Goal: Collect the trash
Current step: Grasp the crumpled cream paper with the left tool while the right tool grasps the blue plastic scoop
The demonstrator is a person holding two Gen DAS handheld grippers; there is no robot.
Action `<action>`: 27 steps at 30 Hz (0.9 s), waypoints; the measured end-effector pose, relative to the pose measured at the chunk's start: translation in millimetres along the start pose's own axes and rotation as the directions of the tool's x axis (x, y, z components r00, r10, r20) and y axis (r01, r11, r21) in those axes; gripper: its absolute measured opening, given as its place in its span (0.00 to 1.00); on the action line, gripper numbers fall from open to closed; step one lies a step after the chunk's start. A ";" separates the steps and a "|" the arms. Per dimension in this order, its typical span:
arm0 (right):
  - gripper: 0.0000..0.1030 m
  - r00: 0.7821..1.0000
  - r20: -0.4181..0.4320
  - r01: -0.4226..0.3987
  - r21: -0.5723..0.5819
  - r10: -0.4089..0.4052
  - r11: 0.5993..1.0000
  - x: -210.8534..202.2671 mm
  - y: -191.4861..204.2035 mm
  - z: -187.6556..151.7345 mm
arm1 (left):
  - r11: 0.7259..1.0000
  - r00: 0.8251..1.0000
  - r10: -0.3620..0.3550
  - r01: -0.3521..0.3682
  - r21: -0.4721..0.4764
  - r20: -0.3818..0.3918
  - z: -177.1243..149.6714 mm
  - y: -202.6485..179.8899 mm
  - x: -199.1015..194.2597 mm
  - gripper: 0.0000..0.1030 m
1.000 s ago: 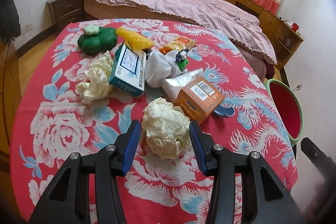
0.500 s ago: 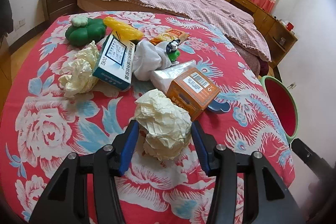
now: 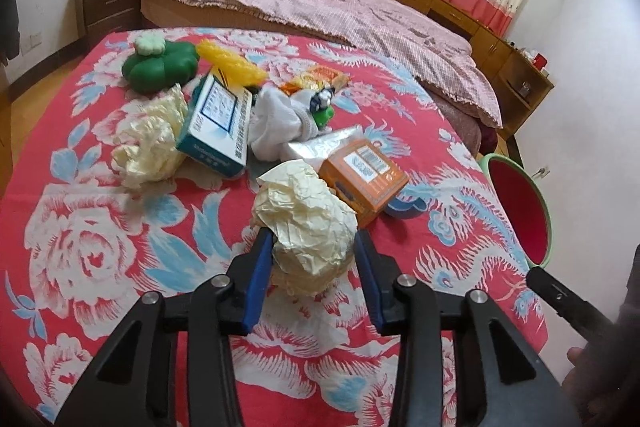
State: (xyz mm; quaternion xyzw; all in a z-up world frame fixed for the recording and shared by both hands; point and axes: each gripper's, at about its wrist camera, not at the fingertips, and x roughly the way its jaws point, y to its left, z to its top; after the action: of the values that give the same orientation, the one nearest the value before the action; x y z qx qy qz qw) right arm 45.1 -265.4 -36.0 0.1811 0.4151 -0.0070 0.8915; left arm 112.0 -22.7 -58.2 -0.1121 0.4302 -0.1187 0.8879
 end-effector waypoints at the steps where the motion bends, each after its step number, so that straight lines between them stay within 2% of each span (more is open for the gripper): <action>1: 0.54 1.000 -0.002 -0.004 -0.007 0.004 1.000 1.4 2.5 0.4 | 1.000 1.000 0.008 -0.008 0.003 0.013 1.1 0.8 -3.4 0.40; 11: 0.54 0.997 -0.030 -0.077 -0.105 0.074 0.992 27.0 39.7 9.7 | 0.995 0.991 0.095 -0.096 0.010 0.093 11.0 14.9 -22.1 0.40; 21: 0.54 0.987 -0.086 -0.148 -0.141 0.137 0.979 64.0 69.2 17.3 | 0.995 0.989 0.099 -0.099 -0.010 0.114 14.4 25.8 -24.9 0.40; 23: 0.48 0.985 -0.089 -0.159 -0.147 0.147 0.976 70.3 74.1 19.5 | 0.995 0.988 0.100 -0.099 -0.011 0.115 14.5 26.0 -24.1 0.40; 27: 0.43 0.984 -0.095 -0.166 -0.150 0.152 0.975 80.6 80.3 22.5 | 0.995 0.989 0.097 -0.095 -0.017 0.116 16.8 29.7 -23.1 0.40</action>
State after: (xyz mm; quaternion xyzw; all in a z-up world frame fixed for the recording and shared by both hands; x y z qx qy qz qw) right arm 127.5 -186.7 -57.2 0.1428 0.4353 0.1048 0.8827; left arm 114.8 14.1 -39.9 -0.1028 0.3831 -0.0667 0.9155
